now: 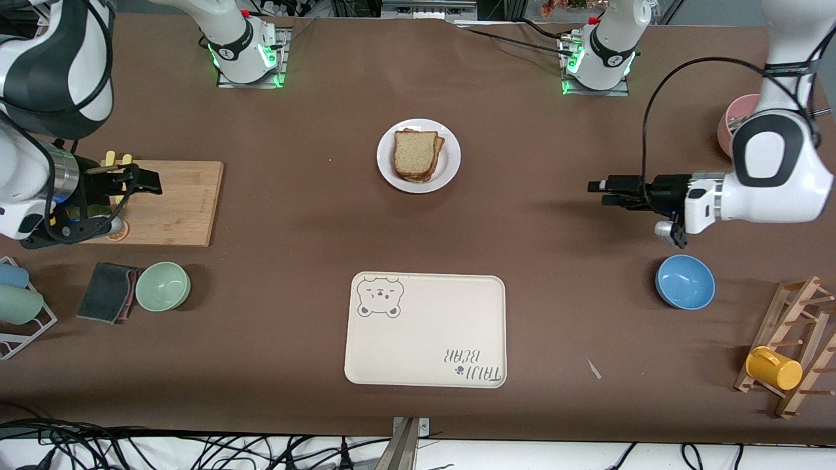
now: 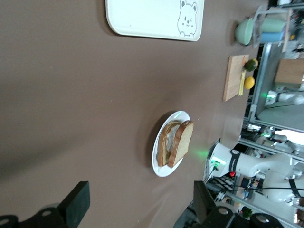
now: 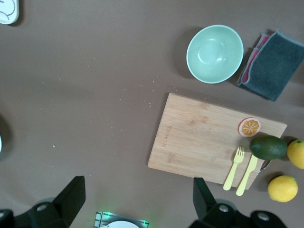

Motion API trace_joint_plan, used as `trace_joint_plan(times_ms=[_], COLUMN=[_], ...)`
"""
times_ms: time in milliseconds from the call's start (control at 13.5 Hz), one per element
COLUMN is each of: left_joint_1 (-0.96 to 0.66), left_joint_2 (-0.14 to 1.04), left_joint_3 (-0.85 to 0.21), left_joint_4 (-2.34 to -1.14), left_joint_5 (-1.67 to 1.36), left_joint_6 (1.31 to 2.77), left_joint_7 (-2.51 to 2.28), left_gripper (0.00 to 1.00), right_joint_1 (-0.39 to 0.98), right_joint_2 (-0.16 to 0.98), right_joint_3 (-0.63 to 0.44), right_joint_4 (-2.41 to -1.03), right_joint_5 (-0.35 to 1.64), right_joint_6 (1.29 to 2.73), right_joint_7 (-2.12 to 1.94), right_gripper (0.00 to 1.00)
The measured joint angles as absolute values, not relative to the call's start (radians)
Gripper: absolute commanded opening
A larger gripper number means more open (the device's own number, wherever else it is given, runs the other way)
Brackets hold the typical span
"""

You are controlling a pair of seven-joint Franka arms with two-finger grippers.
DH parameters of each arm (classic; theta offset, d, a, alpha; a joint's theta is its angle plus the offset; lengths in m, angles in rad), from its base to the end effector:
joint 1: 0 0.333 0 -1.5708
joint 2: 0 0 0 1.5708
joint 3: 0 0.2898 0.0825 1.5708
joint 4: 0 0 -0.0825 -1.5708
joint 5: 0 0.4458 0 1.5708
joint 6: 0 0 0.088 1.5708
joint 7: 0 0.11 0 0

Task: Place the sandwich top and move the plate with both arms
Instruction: 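Withdraw the right gripper while the left gripper reaches toward the plate, then move the left gripper to the plate rim and grasp it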

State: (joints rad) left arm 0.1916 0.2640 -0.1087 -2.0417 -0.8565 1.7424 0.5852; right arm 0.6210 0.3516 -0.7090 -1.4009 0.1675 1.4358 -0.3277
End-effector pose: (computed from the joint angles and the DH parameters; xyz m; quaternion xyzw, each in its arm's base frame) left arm 0.5829 -0.0228 0.2403 0.8857 -0.0418 -0.1133 0.4482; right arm 0.6712 0.0191 0.4922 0.9852 0.1222 -0.1203 0.0056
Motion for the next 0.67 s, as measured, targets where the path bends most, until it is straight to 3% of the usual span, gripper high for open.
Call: trace_joint_plan(times_ms=[371, 668], left_joint_1=[0.118, 0.018], left_joint_2=[0.271, 0.314], left_joint_3=[-0.116, -0.120], left_joint_4=[-2.177, -2.195], left_joint_5=[-1.036, -1.098], left_joint_6=[1.863, 1.929], left_joint_7=[0.632, 0.632], left_gripper=[0.96, 0.96], right_joint_1=[0.366, 0.162], right_joint_2=[0.245, 0.188], right_joint_3=[-0.383, -0.223], right_joint_4=[-1.403, -1.448], right_joint_5=[0.051, 0.050], right_joint_6=[1.440, 1.455], right_joint_7=[-0.226, -0.221], right_gripper=[1.00, 1.00])
